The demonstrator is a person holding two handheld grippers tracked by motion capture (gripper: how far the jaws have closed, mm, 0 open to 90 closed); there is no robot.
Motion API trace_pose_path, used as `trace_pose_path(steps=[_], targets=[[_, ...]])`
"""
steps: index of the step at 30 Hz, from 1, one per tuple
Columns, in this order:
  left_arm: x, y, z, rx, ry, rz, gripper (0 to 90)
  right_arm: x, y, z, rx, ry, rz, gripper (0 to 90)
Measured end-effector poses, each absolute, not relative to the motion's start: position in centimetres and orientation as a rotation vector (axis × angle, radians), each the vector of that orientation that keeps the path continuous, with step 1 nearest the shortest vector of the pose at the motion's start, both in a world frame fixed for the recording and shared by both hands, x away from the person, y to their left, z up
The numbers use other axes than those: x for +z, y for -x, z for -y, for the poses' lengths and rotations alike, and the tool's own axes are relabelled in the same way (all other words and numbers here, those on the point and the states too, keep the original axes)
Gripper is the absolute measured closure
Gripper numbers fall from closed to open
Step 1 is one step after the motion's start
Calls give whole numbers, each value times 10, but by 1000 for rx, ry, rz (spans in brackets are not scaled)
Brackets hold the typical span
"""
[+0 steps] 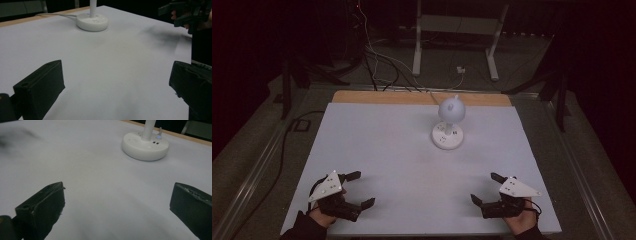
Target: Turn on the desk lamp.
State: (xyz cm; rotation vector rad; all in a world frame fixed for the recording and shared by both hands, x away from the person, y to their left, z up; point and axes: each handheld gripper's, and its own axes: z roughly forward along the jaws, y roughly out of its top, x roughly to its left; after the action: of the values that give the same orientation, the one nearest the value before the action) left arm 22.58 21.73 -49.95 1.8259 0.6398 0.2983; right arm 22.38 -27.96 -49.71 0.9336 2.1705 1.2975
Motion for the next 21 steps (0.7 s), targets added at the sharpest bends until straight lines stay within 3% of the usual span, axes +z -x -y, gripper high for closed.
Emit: trace_pose_path(steps=[21], targets=[[-499, -226, -218, 305, -1816, -641, 4, -493, -221, 276, 1288, -943, -2209, 0]])
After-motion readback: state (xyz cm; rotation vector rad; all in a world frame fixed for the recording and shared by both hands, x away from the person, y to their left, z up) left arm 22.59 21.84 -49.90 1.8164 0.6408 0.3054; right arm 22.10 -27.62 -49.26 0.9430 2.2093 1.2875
